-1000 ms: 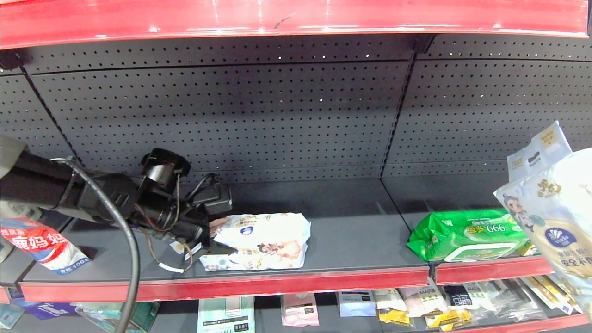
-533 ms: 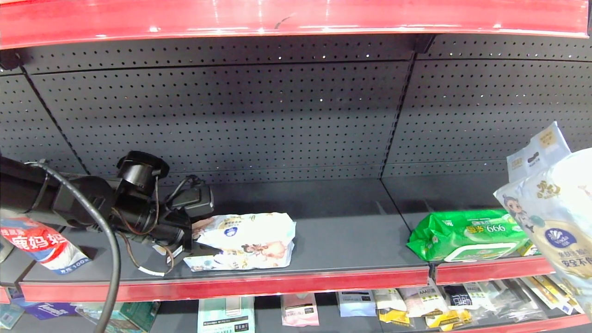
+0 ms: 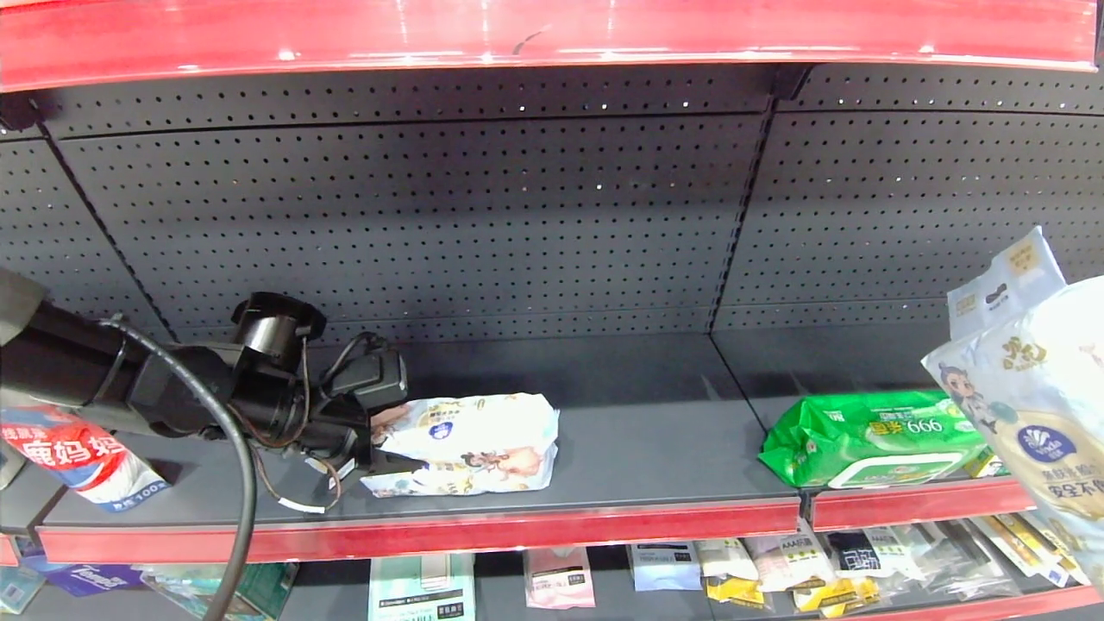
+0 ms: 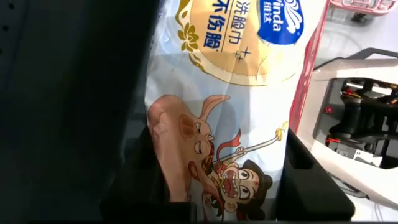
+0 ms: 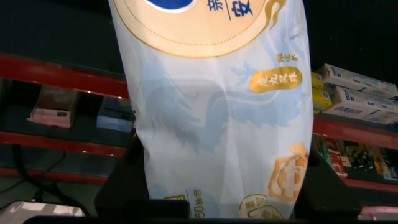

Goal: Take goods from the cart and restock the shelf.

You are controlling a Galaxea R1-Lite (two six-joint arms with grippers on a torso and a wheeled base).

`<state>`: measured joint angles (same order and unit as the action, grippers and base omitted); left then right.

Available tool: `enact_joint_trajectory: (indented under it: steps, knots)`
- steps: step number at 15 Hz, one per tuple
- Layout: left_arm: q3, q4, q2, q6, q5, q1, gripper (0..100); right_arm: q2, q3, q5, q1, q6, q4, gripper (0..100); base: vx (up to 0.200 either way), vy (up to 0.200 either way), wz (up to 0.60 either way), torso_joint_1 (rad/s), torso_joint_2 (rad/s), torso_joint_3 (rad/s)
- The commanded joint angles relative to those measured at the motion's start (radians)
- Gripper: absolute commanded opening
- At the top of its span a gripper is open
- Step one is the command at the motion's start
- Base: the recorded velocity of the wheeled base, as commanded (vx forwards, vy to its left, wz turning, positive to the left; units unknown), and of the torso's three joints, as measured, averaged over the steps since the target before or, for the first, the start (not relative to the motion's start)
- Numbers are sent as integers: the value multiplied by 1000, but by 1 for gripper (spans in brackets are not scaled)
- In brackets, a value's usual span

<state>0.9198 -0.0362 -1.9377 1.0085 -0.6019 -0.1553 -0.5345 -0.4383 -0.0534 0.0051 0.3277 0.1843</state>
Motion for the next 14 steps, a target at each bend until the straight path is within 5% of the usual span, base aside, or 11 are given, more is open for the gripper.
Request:
enact_joint_trajectory:
  steps: [1, 14]
  knots:
    - [-27, 16, 14, -4, 2, -7, 0, -2, 1, 0, 1, 1, 0, 0, 0, 0, 0, 0, 0, 0]
    - [-27, 67, 39, -13, 34, -10, 0, -4, 3, 0, -1, 1, 0, 0, 0, 0, 0, 0, 0, 0]
